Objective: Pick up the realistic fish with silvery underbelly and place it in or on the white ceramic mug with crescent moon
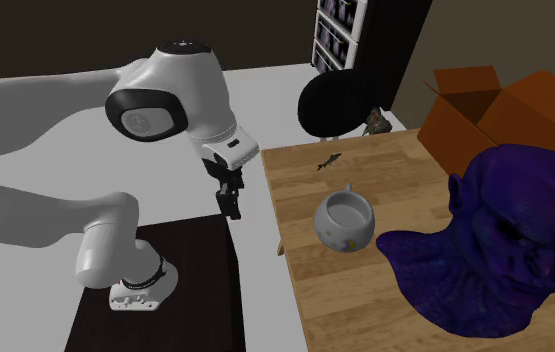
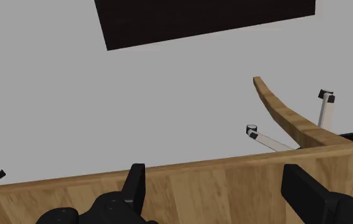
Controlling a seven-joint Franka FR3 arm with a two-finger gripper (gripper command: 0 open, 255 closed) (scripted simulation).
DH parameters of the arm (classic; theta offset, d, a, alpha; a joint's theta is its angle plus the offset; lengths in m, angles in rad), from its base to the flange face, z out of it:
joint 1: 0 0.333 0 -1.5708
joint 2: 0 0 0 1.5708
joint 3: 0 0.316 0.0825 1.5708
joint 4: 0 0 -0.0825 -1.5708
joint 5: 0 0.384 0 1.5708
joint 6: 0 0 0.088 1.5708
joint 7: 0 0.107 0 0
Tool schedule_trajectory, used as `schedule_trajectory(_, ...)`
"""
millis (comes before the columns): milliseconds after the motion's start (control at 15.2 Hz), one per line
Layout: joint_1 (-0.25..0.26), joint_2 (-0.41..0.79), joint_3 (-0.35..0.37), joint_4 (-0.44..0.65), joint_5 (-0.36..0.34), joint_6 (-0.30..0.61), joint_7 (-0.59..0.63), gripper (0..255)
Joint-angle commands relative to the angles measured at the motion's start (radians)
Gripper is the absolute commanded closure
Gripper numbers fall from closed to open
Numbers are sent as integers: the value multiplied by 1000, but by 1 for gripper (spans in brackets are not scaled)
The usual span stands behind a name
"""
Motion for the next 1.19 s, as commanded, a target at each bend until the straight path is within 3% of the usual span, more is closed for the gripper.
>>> schedule_trajectory(0, 0, 0, 0, 0, 0, 0, 0, 0)
schedule_trajectory(594, 86, 268, -20, 65, 33, 270, -127, 0)
schedule_trajectory(1122, 159, 517, -22, 195, 85, 445, -255, 0)
